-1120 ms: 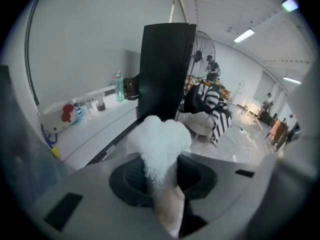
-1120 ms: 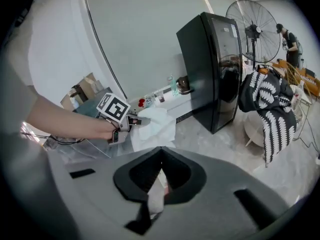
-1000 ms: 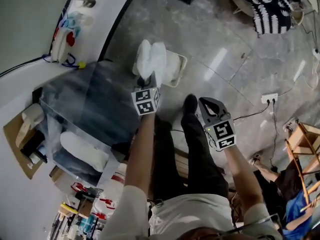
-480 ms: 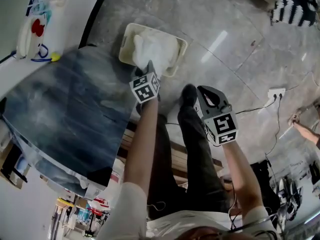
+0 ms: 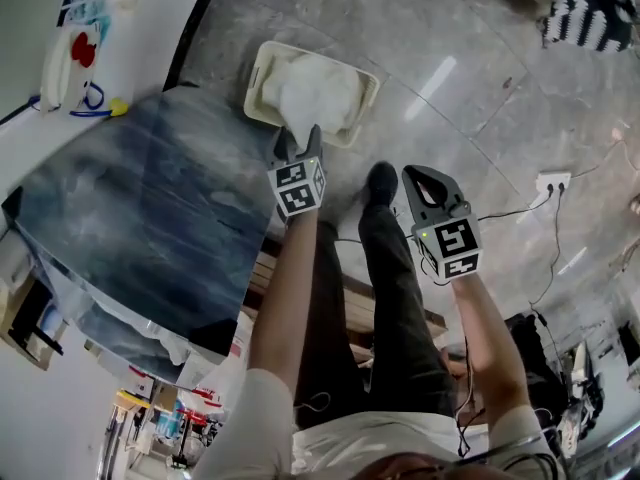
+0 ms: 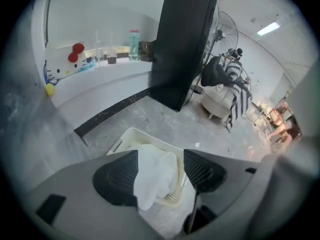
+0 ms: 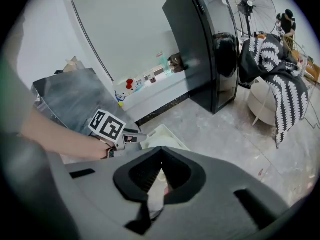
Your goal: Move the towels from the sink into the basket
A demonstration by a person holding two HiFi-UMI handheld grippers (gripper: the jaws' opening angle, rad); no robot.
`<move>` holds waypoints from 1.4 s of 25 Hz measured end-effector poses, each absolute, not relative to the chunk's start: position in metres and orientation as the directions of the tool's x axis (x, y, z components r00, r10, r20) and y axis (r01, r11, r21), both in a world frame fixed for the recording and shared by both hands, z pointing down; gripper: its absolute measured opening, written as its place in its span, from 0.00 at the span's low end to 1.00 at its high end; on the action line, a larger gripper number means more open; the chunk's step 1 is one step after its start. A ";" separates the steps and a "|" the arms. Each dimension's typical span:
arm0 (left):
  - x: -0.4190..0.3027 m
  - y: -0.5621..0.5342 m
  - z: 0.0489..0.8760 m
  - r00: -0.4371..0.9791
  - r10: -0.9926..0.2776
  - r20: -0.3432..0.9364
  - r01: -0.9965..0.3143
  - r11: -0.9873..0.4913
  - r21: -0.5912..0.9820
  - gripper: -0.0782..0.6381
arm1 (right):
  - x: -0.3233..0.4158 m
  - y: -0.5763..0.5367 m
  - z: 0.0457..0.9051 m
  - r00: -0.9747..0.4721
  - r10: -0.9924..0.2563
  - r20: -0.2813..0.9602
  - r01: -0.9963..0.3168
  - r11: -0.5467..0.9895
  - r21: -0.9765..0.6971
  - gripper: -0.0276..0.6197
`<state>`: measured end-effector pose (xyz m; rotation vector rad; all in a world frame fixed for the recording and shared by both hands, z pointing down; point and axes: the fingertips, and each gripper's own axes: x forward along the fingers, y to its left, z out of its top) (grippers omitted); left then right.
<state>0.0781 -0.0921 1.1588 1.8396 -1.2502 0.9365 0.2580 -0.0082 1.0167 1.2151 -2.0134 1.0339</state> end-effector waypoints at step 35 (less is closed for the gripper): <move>-0.048 -0.023 0.531 0.401 -0.738 0.543 -0.907 -0.402 0.125 0.24 | 0.085 -0.011 0.501 -0.585 -0.589 0.558 -0.782 0.593 -0.194 0.04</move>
